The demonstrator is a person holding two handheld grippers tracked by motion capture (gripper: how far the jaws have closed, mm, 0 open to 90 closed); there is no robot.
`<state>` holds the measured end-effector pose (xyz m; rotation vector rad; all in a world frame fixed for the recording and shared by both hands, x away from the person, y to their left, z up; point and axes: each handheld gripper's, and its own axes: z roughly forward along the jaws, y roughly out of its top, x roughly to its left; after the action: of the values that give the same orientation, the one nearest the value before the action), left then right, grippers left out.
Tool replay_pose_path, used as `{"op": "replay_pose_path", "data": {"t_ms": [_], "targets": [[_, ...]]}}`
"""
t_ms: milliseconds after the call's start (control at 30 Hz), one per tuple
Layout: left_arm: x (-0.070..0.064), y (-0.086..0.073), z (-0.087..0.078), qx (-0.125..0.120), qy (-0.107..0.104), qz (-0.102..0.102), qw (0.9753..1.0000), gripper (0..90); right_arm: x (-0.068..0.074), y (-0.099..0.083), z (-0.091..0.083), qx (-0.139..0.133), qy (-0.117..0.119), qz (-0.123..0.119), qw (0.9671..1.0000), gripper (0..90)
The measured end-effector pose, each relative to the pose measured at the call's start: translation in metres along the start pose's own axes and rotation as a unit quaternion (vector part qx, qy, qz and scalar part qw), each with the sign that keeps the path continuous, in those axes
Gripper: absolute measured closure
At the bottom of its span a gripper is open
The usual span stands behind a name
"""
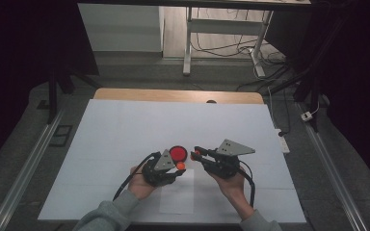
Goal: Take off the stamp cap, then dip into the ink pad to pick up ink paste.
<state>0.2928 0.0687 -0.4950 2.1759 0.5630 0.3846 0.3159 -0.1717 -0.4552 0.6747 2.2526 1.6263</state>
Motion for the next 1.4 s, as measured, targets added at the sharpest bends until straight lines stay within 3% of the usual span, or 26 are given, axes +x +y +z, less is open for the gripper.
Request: {"op": "replay_pose_path", "data": {"t_ms": [533,800,1033,1400], "targets": [[0.012,-0.022,-0.035,-0.022,0.031,-0.005,0.9993,65.2,-0.003,-0.002,0.003,0.002,0.025,0.015,0.9996,72.1],[0.018,-0.032,-0.046,-0.021,0.035,-0.015,0.9990,65.2,-0.004,-0.002,0.001,0.003,0.020,0.013,0.9997,72.1],[0.023,-0.051,-0.064,-0.023,0.041,-0.042,0.9980,65.1,-0.007,-0.004,0.000,0.006,0.015,0.016,0.9997,72.1],[0.030,-0.077,-0.093,-0.035,0.065,-0.078,0.9942,65.2,-0.007,-0.004,0.000,0.006,0.013,0.015,0.9998,72.1]]}}
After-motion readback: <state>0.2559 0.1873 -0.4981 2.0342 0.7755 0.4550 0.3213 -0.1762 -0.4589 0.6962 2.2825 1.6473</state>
